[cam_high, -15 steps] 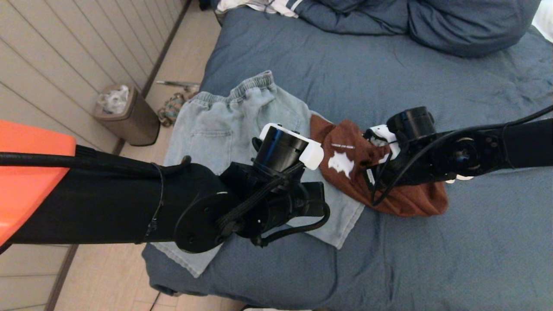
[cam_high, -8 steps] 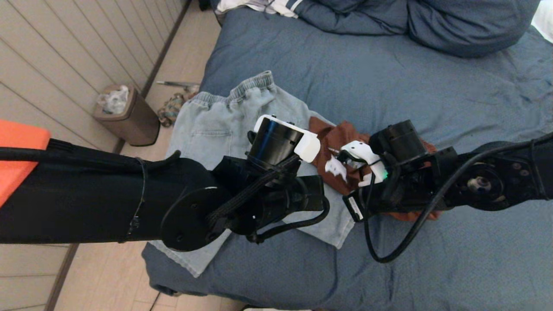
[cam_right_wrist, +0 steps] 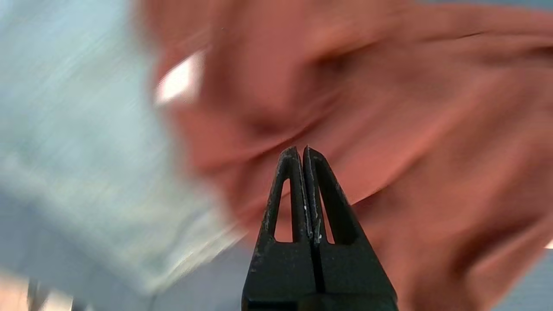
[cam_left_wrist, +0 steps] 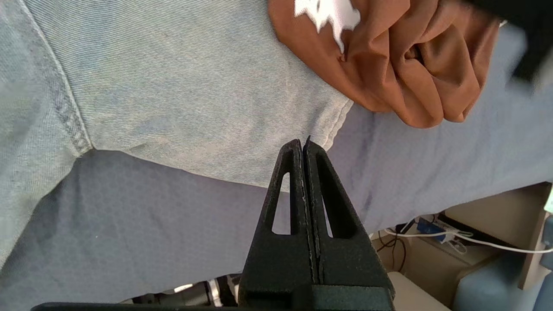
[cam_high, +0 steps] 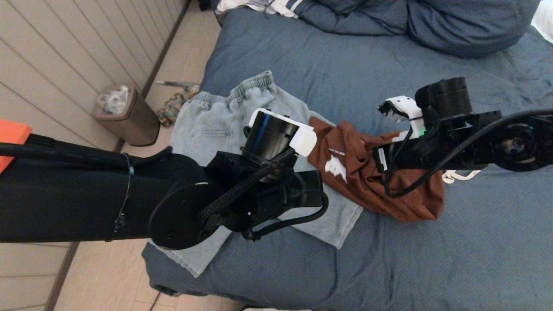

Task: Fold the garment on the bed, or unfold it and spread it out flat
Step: Unford the brown shorts

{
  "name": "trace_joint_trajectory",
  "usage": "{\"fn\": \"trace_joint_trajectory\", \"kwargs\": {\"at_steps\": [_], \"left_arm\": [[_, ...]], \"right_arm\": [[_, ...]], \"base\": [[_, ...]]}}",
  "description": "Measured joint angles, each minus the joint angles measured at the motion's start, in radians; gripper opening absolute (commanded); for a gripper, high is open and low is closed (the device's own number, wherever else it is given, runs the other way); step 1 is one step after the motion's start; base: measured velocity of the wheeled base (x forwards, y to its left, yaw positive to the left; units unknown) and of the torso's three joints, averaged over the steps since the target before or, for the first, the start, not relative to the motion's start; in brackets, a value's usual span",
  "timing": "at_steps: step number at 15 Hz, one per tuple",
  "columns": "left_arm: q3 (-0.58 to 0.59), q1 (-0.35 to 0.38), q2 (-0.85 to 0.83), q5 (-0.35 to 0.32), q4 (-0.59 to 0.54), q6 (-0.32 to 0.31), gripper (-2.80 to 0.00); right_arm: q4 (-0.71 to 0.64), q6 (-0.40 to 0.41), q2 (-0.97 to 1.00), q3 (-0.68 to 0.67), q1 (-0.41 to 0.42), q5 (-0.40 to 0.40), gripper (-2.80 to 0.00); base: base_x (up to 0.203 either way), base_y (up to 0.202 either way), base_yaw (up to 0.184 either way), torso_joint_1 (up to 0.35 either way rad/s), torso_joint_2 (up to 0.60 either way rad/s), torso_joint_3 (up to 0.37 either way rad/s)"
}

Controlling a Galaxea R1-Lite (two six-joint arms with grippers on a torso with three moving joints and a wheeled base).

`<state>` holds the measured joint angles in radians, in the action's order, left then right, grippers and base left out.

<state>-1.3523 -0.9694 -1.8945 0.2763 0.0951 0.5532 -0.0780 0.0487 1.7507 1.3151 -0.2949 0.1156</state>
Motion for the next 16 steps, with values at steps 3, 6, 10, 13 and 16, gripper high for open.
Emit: {"fn": "trace_joint_trajectory", "kwargs": {"at_steps": [3,6,10,13,16], "left_arm": [[0.0,0.0,-0.001,0.015,0.04,0.003,-2.8],[0.008,0.001,-0.006,0.046,0.082,0.0,-2.8],[0.01,0.001,-0.01,0.047,0.083,0.0,-2.8],[0.01,0.001,-0.012,0.046,0.083,-0.001,-2.8],[0.01,0.0,-0.019,0.047,0.083,0.0,-2.8]], "right_arm": [[0.073,-0.095,0.093,0.101,0.083,0.062,-2.8],[0.111,-0.212,0.189,0.219,0.114,0.152,-2.8],[0.11,-0.268,0.283,0.278,0.128,0.172,-2.8],[0.108,-0.258,0.307,0.224,0.098,0.173,-2.8],[0.108,-0.225,0.26,0.124,0.037,0.163,-2.8]], "base": [[0.0,0.0,0.0,0.0,0.0,0.0],[0.0,0.0,0.0,0.0,0.0,0.0],[0.0,0.0,0.0,0.0,0.0,0.0],[0.0,0.0,0.0,0.0,0.0,0.0],[0.0,0.0,0.0,0.0,0.0,0.0]]}}
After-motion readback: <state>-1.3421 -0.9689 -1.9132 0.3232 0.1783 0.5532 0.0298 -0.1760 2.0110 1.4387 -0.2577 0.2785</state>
